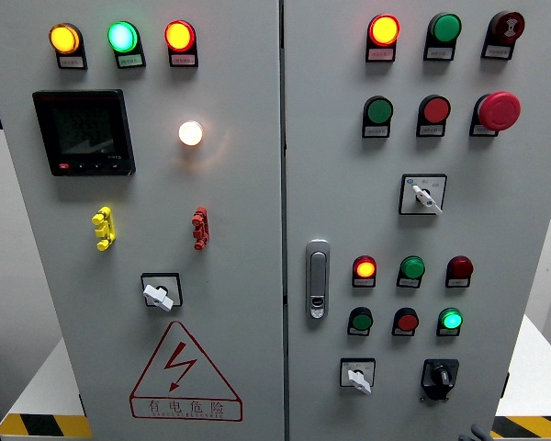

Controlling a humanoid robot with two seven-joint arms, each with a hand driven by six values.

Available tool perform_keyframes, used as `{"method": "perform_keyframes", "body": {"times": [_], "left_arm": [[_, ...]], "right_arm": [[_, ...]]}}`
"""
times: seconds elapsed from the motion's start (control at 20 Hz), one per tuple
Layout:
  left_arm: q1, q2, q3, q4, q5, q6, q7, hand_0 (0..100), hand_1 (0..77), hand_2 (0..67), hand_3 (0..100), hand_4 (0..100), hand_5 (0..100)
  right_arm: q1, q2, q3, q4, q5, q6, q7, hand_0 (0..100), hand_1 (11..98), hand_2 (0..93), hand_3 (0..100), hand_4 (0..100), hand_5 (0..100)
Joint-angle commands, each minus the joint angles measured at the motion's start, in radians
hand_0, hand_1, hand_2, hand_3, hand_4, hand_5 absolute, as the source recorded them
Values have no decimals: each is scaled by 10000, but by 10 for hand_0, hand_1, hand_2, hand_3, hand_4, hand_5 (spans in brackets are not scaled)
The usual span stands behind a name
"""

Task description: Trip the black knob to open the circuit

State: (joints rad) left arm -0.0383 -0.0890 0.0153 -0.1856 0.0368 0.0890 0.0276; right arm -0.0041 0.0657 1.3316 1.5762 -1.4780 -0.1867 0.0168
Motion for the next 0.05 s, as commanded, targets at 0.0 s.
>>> {"method": "perform_keyframes", "body": {"times": [0.0], "left_arm": [[0, 0, 0, 0, 0, 0, 0, 0, 0, 194, 263, 97, 86]], "right_arm": [[-21, 3, -61, 23, -23, 11, 1, 902, 430, 44, 188, 113, 306]]}}
